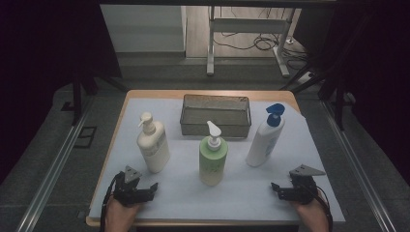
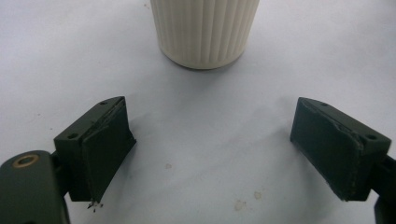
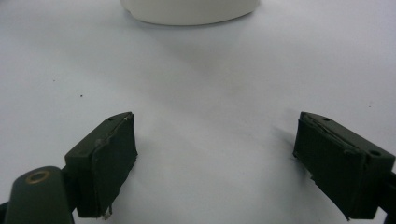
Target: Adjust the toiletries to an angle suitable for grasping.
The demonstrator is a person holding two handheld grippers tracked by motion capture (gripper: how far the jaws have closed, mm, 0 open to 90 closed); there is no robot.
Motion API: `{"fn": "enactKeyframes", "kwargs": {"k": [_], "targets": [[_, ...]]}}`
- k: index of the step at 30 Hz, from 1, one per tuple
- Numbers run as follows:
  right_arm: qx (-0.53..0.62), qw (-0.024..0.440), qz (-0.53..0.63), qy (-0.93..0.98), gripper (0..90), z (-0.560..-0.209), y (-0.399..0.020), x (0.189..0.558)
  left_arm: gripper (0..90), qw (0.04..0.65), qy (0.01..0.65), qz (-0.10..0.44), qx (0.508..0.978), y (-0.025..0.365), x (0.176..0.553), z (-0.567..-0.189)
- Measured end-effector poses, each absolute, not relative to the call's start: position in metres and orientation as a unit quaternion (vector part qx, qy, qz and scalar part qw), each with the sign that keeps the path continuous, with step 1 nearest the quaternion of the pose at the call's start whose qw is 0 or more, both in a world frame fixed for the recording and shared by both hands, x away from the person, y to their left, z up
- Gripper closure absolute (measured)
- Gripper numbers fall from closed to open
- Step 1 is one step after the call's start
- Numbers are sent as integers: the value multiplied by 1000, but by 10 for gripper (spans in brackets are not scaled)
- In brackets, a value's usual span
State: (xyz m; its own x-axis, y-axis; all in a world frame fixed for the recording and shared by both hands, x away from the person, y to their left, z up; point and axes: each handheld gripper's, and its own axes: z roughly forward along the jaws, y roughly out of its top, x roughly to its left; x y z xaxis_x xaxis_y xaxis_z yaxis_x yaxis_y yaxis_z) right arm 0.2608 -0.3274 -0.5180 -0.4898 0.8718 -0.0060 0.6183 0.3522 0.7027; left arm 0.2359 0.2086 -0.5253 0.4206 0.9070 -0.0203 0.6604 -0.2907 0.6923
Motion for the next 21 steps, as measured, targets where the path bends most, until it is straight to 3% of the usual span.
{"fn": "enactKeyframes", "kwargs": {"k": [21], "targets": [[467,191,328,799,126,-518,-328,261,119,321,503,191,779,209,236,-525]]}}
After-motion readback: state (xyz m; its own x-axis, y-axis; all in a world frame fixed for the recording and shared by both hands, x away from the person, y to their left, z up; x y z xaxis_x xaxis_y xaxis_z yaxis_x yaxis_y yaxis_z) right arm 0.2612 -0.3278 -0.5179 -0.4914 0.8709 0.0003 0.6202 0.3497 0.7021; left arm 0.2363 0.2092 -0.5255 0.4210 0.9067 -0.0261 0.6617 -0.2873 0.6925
